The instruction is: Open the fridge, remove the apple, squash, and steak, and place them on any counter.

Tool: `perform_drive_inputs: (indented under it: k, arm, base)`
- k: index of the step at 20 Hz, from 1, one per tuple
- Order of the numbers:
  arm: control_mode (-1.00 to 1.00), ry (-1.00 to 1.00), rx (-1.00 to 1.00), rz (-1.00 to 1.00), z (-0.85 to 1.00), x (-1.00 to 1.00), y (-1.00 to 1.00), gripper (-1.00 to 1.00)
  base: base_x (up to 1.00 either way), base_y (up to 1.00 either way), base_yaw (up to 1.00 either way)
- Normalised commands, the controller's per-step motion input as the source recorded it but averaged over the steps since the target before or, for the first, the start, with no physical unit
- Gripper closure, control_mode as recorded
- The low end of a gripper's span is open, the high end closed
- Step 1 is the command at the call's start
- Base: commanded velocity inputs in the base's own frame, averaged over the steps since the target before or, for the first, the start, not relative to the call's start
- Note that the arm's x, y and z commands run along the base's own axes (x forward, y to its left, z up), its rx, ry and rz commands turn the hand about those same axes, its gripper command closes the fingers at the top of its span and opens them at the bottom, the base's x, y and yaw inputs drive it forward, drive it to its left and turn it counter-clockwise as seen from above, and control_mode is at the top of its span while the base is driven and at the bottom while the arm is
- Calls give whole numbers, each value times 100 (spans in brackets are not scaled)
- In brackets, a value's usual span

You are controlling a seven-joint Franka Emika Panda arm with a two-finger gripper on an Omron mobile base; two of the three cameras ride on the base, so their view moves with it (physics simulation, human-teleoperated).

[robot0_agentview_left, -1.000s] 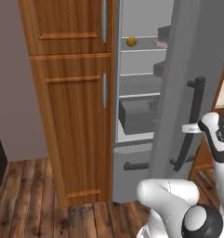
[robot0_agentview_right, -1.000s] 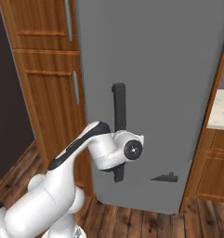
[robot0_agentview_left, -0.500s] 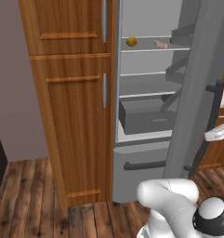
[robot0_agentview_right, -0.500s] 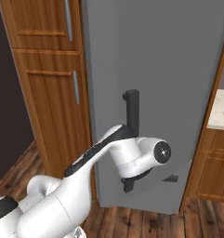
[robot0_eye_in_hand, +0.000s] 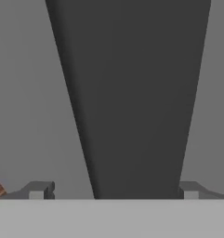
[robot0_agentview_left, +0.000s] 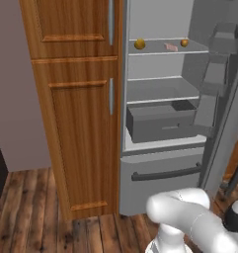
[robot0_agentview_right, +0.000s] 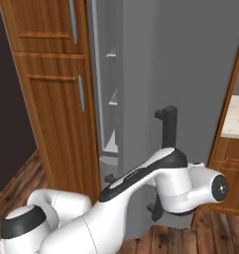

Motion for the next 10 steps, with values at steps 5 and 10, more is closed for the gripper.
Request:
perform_drive_inputs:
  k: [5, 10]
  arm:
    - [-100, -13, 8, 36, 4, -14, -79, -100]
    - [-100, -11, 0, 21, -5, -5, -34, -100]
  base:
    - [0, 0, 0]
    - [0, 0, 0]
